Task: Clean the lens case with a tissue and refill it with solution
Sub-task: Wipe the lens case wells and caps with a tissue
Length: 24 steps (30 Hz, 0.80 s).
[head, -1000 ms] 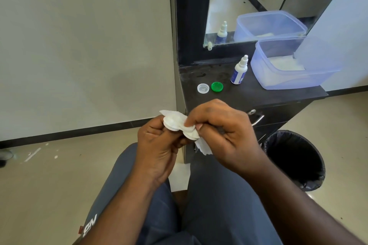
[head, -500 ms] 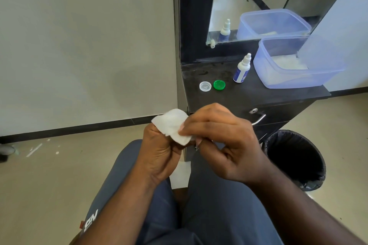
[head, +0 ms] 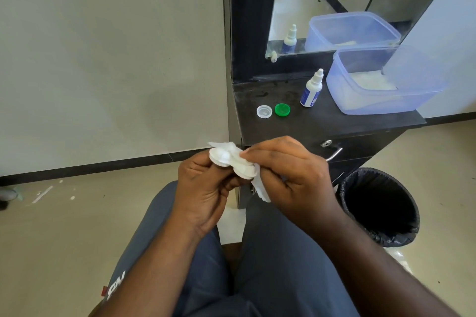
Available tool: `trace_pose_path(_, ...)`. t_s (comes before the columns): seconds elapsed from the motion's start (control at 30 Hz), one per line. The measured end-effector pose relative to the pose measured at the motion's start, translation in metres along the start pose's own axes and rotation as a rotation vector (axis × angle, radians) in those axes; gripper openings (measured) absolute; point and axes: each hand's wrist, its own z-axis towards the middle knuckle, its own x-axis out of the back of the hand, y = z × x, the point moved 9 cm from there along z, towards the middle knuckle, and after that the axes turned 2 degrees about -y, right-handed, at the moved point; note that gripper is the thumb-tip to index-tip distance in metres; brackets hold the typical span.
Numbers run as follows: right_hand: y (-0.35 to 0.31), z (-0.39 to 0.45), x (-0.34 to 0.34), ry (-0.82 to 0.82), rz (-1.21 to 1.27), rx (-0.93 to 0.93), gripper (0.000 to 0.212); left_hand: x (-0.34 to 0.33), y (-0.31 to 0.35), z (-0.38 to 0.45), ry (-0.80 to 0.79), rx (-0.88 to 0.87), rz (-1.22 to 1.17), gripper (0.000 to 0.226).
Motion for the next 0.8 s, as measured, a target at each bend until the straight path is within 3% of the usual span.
trace_pose_path(0.2,0.011,-0.02,-0.001,0.197,0.023,-0.231,0.022,0.013,0.02,-0.006,0.221,-0.189,0.17,0.013)
trace_pose_path(0.27,0.007,-0.025,-0.003,0.22,0.057,-0.246,0.02,0.014,0.023,-0.008,0.253,-0.222,0.209,0.025)
trace_pose_path(0.37,0.004,-0.029,-0.004,0.234,0.026,-0.237,0.021,0.012,0.025,-0.01,0.243,-0.223,0.231,0.033)
trace_pose_path(0.53,0.023,-0.029,-0.007,0.278,0.066,-0.351,0.023,0.012,0.021,-0.012,0.247,-0.215,0.238,0.023)
trace_pose_path(0.8,0.011,-0.027,-0.01,0.243,0.024,-0.257,0.022,0.016,0.021,-0.012,0.286,-0.206,0.192,0.022)
